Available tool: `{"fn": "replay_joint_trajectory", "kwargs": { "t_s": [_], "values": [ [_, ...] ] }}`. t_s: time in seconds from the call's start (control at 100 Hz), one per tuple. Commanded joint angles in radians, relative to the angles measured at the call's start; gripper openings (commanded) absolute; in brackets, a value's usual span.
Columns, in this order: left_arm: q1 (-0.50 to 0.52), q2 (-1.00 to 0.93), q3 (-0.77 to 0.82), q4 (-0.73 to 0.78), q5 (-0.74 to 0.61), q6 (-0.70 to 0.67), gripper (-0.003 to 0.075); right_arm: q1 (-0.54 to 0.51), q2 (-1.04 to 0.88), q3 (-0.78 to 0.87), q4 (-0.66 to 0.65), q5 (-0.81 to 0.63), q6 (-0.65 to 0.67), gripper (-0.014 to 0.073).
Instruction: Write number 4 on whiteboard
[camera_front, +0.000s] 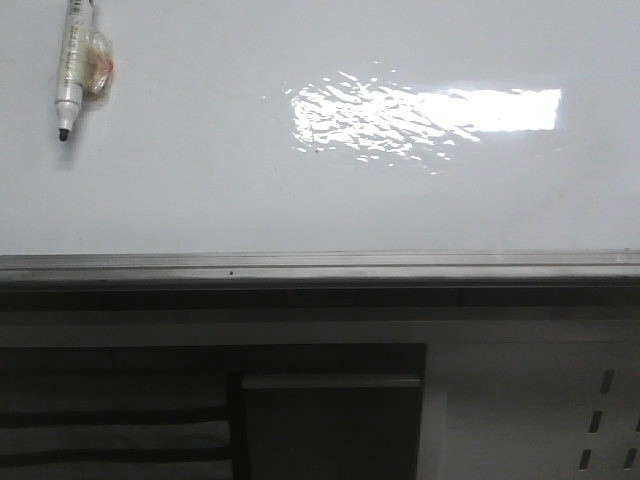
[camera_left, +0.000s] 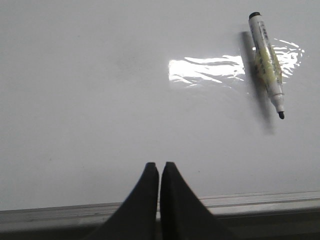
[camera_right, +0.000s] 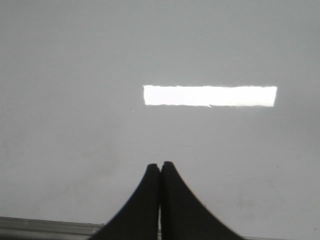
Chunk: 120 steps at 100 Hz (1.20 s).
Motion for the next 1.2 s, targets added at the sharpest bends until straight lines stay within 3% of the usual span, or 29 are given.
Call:
{"fn": "replay_joint_trajectory", "kwargs": {
  "t_s": [0.0, 1.05, 1.19],
  "values": [
    [-0.003, -0.026, 0.027, -0.001, -0.082, -0.010, -0.0020, -0.005, -0.023, 0.021, 0.002, -0.082, -0.006, -0.0064],
    [-0.003, -0.026, 0.024, -0.041, -0.112, -0.010, -0.0020, -0.005, -0.023, 0.017, 0.026, -0.082, -0.006, -0.0064],
    [-0.003, -0.026, -0.023, -0.088, -0.120, -0.010, -0.0020, -0.005, -0.023, -0.044, 0.086, 0.008, -0.006, -0.0064]
  ]
}}
